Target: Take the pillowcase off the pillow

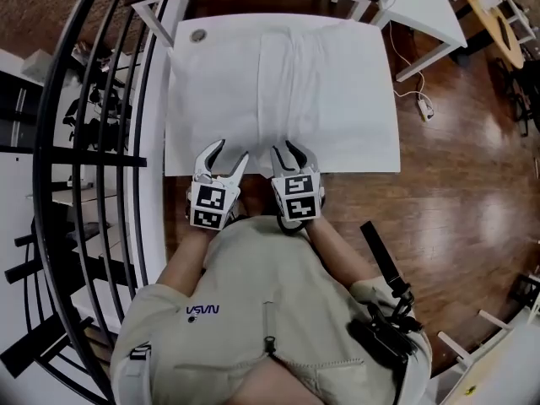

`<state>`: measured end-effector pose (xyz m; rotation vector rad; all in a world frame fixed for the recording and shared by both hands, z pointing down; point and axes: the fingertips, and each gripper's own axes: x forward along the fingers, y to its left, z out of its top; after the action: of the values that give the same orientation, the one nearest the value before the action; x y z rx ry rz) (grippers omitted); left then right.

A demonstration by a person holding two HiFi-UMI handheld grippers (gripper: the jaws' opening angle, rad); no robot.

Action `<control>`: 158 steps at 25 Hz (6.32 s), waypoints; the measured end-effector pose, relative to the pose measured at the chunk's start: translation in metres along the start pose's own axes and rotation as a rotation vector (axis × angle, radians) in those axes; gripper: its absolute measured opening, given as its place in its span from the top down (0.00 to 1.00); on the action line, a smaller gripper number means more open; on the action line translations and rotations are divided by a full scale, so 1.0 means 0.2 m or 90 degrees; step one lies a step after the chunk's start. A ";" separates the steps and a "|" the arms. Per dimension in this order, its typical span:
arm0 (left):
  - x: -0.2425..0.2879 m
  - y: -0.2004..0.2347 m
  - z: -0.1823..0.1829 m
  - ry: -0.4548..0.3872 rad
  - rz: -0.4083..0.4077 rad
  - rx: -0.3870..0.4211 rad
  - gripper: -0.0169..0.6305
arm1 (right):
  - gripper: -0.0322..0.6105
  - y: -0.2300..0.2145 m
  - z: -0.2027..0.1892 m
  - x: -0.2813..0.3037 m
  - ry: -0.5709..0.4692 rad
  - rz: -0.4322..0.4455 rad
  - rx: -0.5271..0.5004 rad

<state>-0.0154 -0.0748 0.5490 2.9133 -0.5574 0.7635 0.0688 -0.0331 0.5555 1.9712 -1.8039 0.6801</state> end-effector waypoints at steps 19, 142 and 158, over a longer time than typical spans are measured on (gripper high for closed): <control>0.25 0.01 -0.21 0.102 0.011 0.076 0.78 | 0.92 -0.04 -0.12 0.21 0.071 -0.021 0.010; 0.20 0.85 0.73 -0.205 0.048 -0.325 0.96 | 0.93 -1.40 0.89 0.50 0.052 -0.201 -0.017; 0.57 0.79 0.63 -0.129 0.029 -0.204 0.88 | 0.77 -1.27 0.84 0.56 -0.004 -0.142 -0.018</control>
<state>0.0775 -0.2802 0.4919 2.6996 -0.6933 0.3448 0.3434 -0.1945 0.4960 2.1159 -1.5559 0.5730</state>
